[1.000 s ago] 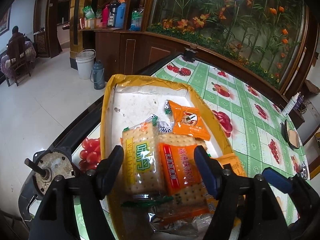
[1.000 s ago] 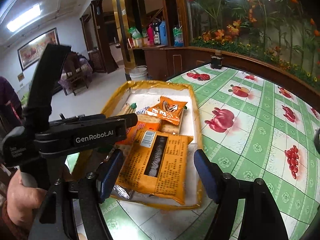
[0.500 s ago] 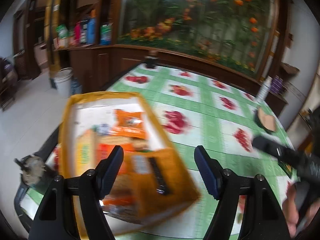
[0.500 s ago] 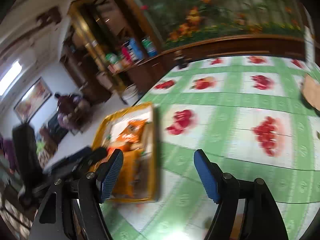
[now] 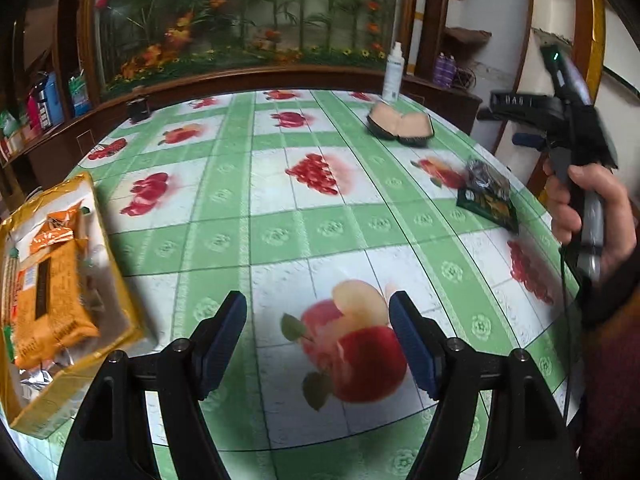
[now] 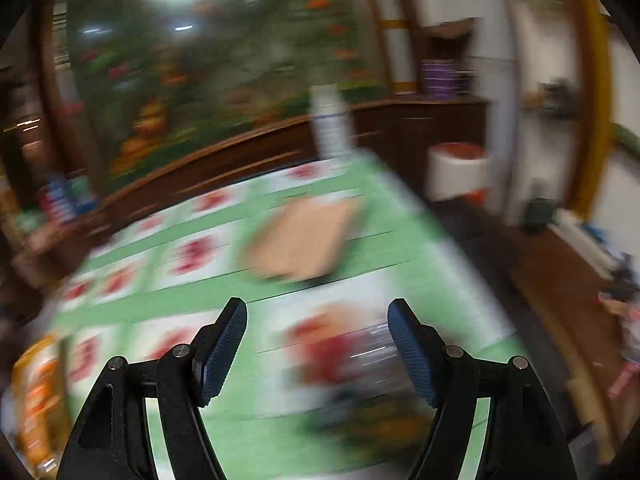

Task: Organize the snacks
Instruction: 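Move the right tool to the silver foil packet and grasp it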

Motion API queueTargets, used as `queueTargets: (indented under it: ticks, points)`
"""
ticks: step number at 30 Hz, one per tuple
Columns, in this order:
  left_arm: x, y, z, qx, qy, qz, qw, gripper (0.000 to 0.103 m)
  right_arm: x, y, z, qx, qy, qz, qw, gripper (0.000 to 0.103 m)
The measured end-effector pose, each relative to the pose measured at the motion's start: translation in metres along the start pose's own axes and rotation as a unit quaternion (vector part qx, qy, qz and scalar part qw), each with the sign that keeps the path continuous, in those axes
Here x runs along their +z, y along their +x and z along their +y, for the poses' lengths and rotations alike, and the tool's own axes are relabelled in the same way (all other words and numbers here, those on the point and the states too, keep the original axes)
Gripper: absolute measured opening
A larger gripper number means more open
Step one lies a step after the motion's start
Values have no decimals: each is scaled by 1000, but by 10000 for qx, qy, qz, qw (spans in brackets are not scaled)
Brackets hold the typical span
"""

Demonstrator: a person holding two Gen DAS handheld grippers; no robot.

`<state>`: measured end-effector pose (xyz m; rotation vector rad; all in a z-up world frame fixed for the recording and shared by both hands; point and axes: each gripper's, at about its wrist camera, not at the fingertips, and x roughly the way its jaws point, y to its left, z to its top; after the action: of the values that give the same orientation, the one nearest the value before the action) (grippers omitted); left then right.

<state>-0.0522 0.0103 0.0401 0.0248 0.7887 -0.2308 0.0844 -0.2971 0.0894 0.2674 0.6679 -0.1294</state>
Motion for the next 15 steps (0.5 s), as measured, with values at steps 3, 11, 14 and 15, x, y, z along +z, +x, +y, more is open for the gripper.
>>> queueTargets:
  ticks: [3, 11, 14, 15]
  points:
    - [-3, 4, -2, -89, -60, 94, 9999, 73, 6, 29, -37, -214, 172, 414, 9988, 77]
    - [-7, 0, 5, -70, -88, 120, 9999, 73, -5, 52, -55, -164, 560, 999, 9933, 64]
    - [-8, -3, 10, -63, -146, 104, 9998, 73, -14, 54, -56, -50, 659, 1255, 9899, 61]
    - [-8, -4, 11, -63, -169, 105, 9998, 73, -19, 54, -54, 63, 737, 1377, 9877, 61]
